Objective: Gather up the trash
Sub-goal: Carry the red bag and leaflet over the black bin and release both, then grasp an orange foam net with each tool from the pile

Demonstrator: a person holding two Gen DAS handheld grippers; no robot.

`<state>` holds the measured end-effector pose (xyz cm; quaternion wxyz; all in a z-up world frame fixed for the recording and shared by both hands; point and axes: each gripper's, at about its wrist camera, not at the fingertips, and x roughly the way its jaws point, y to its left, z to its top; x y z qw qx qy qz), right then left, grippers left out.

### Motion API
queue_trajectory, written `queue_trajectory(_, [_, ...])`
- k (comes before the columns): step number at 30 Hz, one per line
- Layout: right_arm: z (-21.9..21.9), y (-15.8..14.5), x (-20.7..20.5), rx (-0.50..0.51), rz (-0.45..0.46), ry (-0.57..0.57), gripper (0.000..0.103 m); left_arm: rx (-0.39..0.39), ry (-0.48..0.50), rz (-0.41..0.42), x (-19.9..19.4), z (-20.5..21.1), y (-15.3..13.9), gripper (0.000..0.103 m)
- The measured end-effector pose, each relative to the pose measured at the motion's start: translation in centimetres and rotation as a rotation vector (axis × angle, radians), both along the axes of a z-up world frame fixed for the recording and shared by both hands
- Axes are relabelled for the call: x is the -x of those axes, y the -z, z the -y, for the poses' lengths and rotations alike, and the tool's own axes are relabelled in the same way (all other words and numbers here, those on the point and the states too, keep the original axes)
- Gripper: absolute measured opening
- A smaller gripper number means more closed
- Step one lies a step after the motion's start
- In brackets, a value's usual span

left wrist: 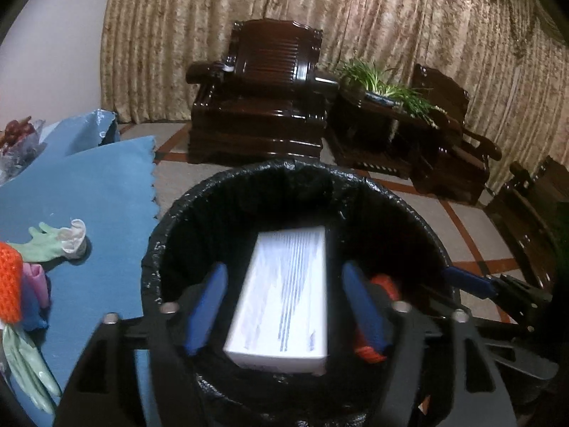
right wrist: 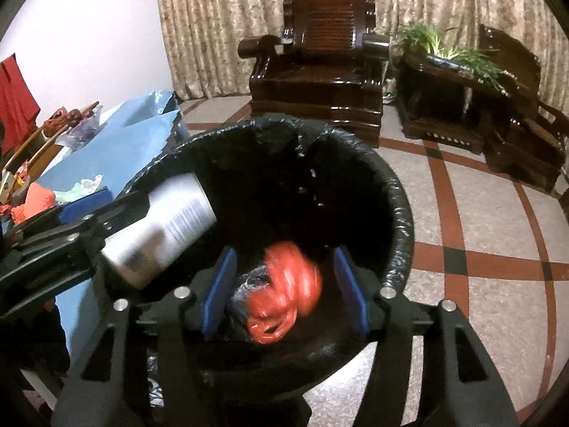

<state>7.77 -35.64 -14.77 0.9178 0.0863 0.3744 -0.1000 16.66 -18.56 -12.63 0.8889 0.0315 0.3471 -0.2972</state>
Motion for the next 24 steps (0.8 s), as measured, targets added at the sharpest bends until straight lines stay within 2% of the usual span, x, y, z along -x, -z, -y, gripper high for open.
queue_trajectory(4, [0.0, -0.5, 0.3, 0.010, 0.019, 0.009, 0.071, 0.002, -0.029, 0.006, -0.2, -1.4, -0.2, 0.073])
queue_trajectory(8, [-0.8, -1.6, 0.4, 0.021, 0.067, 0.006, 0.091, -0.004, -0.084, 0.050, 0.2, -3.7, -1.2, 0.080])
queue_trajectory(14, [-3.9, -3.3, -1.0, 0.000, 0.117, -0.061, 0.095, -0.029, -0.218, 0.138, 1.6, -10.1, -3.1, 0.086])
queue_trajectory(20, [-9.3, -4.2, -3.3, -0.025, 0.144, -0.191, 0.095, -0.097, -0.382, 0.209, 3.0, -17.4, -4.0, 0.086])
queue_trajectory(24, [-13.7, -4.6, -5.1, -0.034, 0.153, -0.285, 0.095, -0.142, -0.477, 0.223, 2.9, -21.8, -4.0, 0.086])
